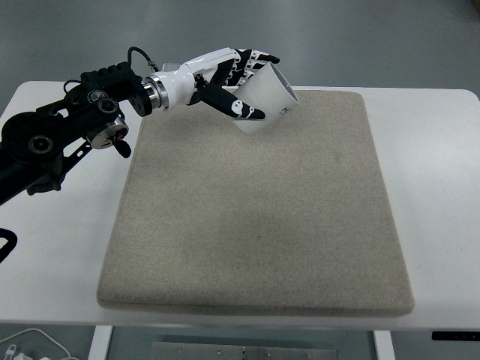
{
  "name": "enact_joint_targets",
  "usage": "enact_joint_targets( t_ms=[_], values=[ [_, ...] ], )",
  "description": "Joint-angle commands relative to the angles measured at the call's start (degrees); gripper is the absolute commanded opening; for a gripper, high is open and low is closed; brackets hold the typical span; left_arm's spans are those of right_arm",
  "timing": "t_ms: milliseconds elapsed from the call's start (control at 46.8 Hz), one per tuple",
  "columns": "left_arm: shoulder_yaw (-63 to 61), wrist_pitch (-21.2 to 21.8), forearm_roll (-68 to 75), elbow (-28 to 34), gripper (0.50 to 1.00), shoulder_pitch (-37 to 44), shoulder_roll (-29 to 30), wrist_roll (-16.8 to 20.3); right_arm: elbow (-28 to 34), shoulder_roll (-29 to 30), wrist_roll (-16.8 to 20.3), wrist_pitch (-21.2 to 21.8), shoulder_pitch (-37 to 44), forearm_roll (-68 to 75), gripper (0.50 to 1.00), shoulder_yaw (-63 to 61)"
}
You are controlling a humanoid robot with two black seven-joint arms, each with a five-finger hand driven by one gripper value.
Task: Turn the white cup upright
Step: 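Lift the mug with the left hand and rotate it opening-up, then lower the upright mug onto the pad with the left hand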
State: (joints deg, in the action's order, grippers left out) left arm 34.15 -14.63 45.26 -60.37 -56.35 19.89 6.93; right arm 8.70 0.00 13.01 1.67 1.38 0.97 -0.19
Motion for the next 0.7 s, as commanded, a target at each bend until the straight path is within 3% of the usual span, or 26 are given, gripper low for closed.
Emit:
enact_joint_targets(
  t_ms=[0, 192, 491, 683],
  values=[
    [2.32, -1.53, 0.01, 0.08, 0.5, 2.03, -0.12, 2.03, 0.0, 0.0, 0.0, 0.0, 0.02, 0.0, 0.93, 0.01],
    [5.4, -2.06, -0.61, 0.08, 0.5, 6.07, -0.64, 5.11, 0.0, 0.0, 0.0, 0.0, 0.02, 0.0, 0.93, 0.01],
    [5.49, -1.98, -1.75, 0.78, 0.5, 8.89, -0.73, 16.27, 0.0, 0.0, 0.0, 0.0, 0.02, 0.0, 0.93, 0.01],
    [5.58, -1.1, -1.75, 0.78, 0.5, 12.14, -1.17, 19.61, 0.0, 0.0, 0.0, 0.0, 0.02, 0.0, 0.93, -0.07]
  ],
)
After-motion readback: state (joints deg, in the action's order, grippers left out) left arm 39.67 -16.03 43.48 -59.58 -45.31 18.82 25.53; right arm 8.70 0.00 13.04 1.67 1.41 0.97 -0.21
